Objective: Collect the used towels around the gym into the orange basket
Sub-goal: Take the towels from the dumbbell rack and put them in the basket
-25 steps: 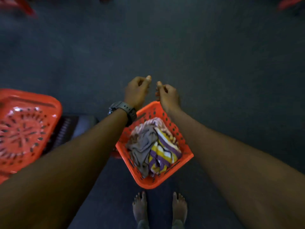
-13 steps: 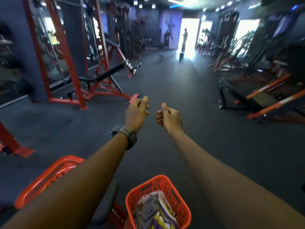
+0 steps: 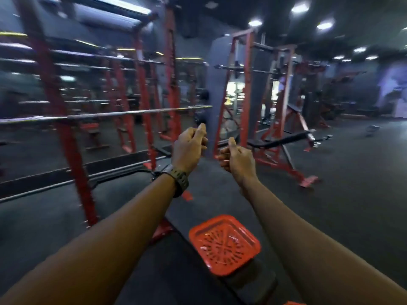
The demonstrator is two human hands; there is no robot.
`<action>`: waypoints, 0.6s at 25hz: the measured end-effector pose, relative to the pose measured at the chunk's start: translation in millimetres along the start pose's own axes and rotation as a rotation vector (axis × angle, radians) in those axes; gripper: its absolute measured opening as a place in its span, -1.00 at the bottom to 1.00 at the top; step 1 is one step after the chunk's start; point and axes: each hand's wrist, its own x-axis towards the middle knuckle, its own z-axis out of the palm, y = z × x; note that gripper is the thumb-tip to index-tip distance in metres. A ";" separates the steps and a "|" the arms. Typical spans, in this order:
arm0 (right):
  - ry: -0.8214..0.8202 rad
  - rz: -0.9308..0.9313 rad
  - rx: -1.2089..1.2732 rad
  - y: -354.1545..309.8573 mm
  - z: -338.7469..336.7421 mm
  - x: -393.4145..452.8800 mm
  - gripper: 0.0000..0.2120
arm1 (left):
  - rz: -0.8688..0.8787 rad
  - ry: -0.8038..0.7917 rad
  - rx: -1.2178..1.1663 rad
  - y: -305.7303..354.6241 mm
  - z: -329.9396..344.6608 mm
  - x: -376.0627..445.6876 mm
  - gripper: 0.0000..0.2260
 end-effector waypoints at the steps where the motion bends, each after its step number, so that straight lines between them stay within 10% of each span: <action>1: -0.100 -0.002 0.054 -6.0 36.5 -9.5 -0.55 | 0.002 0.101 0.030 4.1 -44.1 -6.5 -0.60; 15: -1.025 -0.015 0.278 -95.9 312.4 -288.4 -0.55 | -0.092 1.097 0.444 144.0 -401.2 -333.3 -0.51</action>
